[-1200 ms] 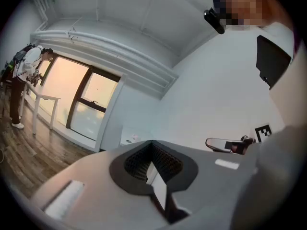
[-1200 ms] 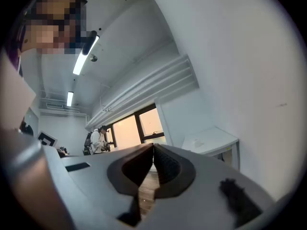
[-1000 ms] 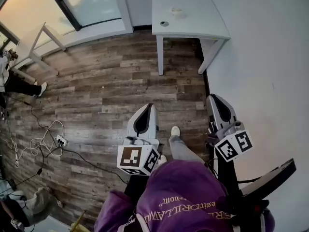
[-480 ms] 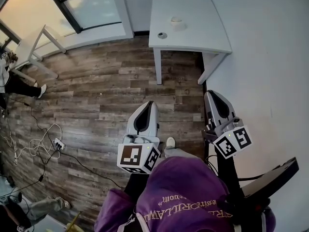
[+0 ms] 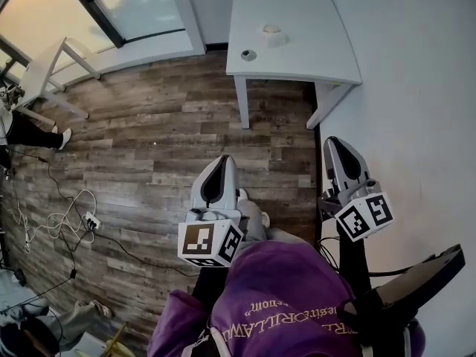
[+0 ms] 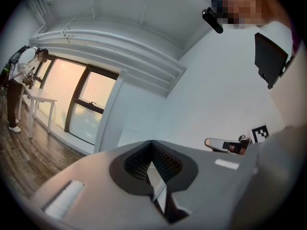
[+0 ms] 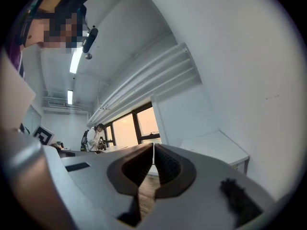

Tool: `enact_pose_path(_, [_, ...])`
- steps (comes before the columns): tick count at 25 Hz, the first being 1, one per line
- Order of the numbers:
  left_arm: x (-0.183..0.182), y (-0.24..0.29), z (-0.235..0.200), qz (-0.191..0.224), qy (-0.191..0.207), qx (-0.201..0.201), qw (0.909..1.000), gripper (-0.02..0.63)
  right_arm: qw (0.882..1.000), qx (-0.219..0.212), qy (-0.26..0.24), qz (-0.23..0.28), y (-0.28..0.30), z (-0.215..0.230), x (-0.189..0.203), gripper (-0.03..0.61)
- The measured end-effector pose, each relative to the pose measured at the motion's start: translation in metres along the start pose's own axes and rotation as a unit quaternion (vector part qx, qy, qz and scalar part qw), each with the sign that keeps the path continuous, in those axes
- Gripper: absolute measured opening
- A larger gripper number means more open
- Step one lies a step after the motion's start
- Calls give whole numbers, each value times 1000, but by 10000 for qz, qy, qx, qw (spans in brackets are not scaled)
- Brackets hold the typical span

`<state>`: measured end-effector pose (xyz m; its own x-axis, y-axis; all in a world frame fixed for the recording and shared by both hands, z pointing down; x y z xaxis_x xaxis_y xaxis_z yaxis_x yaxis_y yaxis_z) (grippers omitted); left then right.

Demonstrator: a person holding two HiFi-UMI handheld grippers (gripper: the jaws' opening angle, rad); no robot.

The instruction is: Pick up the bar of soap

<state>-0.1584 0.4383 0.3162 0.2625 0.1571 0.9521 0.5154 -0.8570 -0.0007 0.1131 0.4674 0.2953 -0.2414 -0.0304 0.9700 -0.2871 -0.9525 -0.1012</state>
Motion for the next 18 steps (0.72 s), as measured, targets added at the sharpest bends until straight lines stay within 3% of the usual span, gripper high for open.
enact_pose_path(18, [-26,158,-85,11,-21,257,9997,5,9995,264,-155,-73,154,48,8,9])
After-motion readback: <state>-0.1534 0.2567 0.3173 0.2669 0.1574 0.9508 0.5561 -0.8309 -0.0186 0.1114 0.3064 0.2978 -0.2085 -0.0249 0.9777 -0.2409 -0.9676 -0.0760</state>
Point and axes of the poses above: the fingertips, and each gripper's own axes: y forward along the fingers, z to its right, x out of its underside, the point moved 8 cm from there along -y, backward along the fingers, and after that the axes turned 6 degrees about z, right-handed, at the moved point
